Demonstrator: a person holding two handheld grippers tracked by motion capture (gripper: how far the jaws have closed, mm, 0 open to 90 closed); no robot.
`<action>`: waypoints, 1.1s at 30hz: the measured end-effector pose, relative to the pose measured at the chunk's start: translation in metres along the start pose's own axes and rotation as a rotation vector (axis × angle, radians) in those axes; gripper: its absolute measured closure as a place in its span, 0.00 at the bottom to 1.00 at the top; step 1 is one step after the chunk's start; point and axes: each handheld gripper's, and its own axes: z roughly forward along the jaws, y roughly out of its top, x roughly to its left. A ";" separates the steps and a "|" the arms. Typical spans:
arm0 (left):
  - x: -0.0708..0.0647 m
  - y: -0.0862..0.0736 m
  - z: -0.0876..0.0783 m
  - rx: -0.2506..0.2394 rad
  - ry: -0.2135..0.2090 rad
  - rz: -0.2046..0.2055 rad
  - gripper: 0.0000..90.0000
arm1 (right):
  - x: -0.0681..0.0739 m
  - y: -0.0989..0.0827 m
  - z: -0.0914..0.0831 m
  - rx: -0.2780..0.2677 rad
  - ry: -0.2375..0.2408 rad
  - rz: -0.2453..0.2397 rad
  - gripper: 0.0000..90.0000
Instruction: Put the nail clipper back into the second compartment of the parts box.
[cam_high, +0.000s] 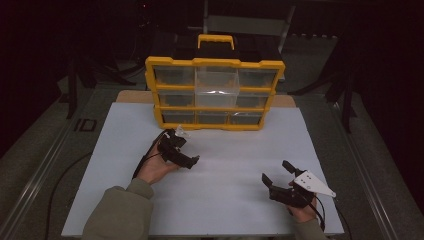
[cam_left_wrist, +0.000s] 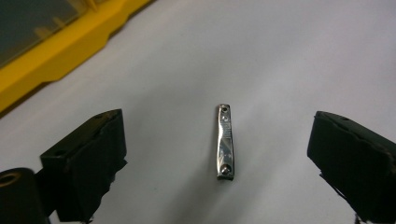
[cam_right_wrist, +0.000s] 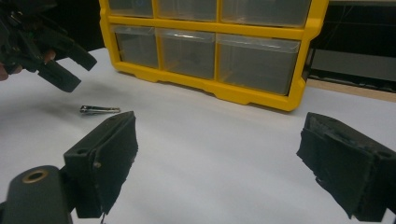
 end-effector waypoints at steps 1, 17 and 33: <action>-0.001 0.000 0.001 0.003 0.001 0.001 0.08 | 0.000 0.000 0.000 0.001 0.001 -0.002 0.12; -0.004 -0.002 0.018 0.155 0.019 0.050 0.34 | 0.000 0.000 0.001 0.005 0.001 -0.004 0.13; -0.007 0.000 0.028 0.239 0.007 0.071 0.61 | 0.000 0.000 0.000 0.004 0.002 -0.006 0.13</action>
